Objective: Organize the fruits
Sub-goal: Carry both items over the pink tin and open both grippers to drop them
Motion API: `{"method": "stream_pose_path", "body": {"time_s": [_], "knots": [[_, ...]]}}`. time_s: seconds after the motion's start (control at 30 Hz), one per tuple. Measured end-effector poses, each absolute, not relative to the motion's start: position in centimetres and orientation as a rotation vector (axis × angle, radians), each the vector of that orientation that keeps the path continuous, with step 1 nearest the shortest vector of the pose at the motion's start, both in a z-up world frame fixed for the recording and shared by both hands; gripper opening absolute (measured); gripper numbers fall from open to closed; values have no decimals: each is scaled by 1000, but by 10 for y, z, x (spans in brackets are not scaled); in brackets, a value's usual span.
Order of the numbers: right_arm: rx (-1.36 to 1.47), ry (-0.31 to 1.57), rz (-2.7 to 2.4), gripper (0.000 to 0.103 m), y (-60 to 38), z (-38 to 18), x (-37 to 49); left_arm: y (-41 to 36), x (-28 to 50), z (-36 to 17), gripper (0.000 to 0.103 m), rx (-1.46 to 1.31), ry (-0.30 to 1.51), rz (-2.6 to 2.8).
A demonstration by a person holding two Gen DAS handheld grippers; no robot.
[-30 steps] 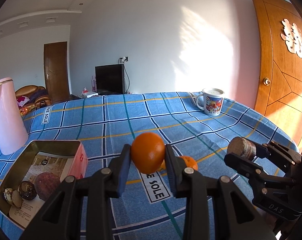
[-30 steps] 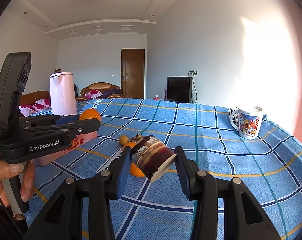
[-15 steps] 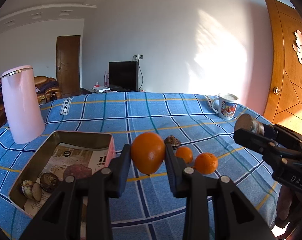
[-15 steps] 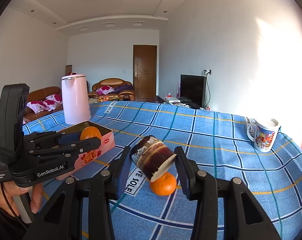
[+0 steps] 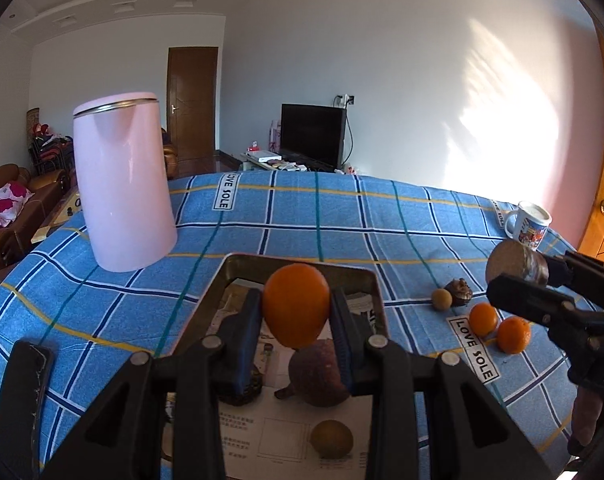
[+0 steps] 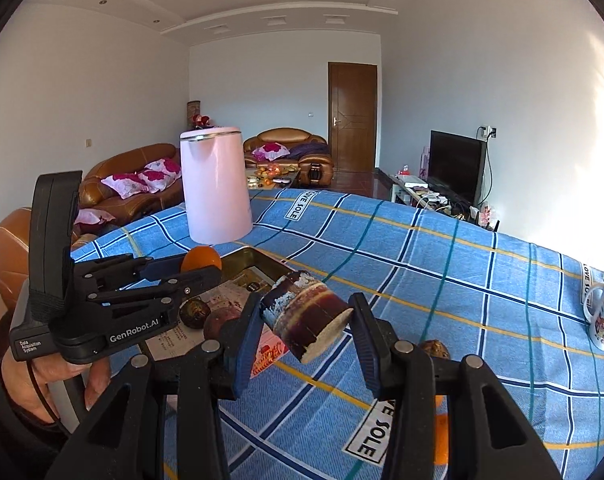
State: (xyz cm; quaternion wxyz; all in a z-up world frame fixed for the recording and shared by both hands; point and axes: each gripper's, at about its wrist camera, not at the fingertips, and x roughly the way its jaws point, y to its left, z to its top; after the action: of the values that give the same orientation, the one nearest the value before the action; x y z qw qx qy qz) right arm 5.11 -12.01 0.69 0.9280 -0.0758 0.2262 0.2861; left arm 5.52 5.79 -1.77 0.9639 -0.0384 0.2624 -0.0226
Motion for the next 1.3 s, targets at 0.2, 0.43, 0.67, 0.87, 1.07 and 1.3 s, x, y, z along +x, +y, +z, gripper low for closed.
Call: {"method": "stream_pose_path", "body": {"time_s": [0.2,0.43,0.67,0.87,1.07,1.3], "knots": [[-190,534,617,45,-81,-18,83,76,70,-31,35,-101,584,-28],[-207,586,621,45,-57,-38,108,80,81,-41,35,-88,632,-13],[-201,616,630,46,-48,-46,114,82,86,-50,35,-79,662,-5],[-204,629,659,46,-43,-48,113,82,86,-51,36,-73,664,2],[-174,617,660,55,-51,-44,107,81,84,-47,38,-70,649,1],[-149,610,610,62,-81,-38,91,76,70,-38,69,-100,594,4]]}}
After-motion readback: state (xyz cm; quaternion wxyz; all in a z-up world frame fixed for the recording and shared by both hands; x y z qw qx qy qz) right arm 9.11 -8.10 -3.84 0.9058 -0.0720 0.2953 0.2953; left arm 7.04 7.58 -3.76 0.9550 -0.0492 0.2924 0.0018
